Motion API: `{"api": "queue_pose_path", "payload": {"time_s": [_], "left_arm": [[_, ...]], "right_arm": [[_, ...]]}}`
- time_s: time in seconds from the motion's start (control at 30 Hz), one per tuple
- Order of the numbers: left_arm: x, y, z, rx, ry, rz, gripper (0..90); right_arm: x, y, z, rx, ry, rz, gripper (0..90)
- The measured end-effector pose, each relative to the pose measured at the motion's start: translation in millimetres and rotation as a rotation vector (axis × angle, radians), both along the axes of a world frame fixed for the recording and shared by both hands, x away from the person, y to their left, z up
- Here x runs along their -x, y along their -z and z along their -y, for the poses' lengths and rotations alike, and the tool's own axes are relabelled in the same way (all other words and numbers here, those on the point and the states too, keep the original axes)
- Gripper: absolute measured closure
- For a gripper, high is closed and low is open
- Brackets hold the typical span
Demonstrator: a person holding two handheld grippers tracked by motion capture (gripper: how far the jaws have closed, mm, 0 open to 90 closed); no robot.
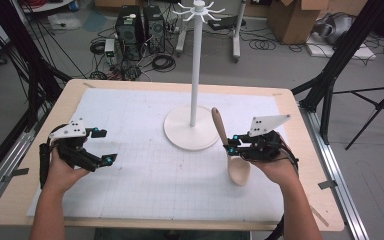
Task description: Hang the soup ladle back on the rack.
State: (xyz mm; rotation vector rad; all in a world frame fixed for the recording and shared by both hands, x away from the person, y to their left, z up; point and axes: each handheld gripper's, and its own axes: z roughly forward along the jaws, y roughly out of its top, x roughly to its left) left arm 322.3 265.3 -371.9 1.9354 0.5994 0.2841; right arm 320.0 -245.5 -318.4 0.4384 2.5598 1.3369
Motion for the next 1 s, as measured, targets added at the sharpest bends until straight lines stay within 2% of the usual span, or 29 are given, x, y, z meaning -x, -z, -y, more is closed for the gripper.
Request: {"api": "queue_pose_path", "payload": {"time_s": [0.07,0.2,0.57,1.0], "left_arm": [[-0.3,0.4,0.2,-0.003,-0.001,0.001,1.7],[-0.4,0.8,0.6,-0.003,0.000,-0.003,1.7],[-0.3,0.7,0.6,-0.001,0.000,-0.003,1.7],[-0.9,1.6,-0.3,-0.002,0.002,-0.006,1.7]], "right_arm": [[-0.9,-2.8,5.9,-0.029,0.014,0.008,77.4],[-3.2,-8.5,12.9,-0.053,0.033,0.013,77.4],[-14.5,-33.2,25.2,-0.065,0.077,0.034,77.4],[-43.5,-69.1,34.8,-0.083,0.095,0.016,77.4]]}}
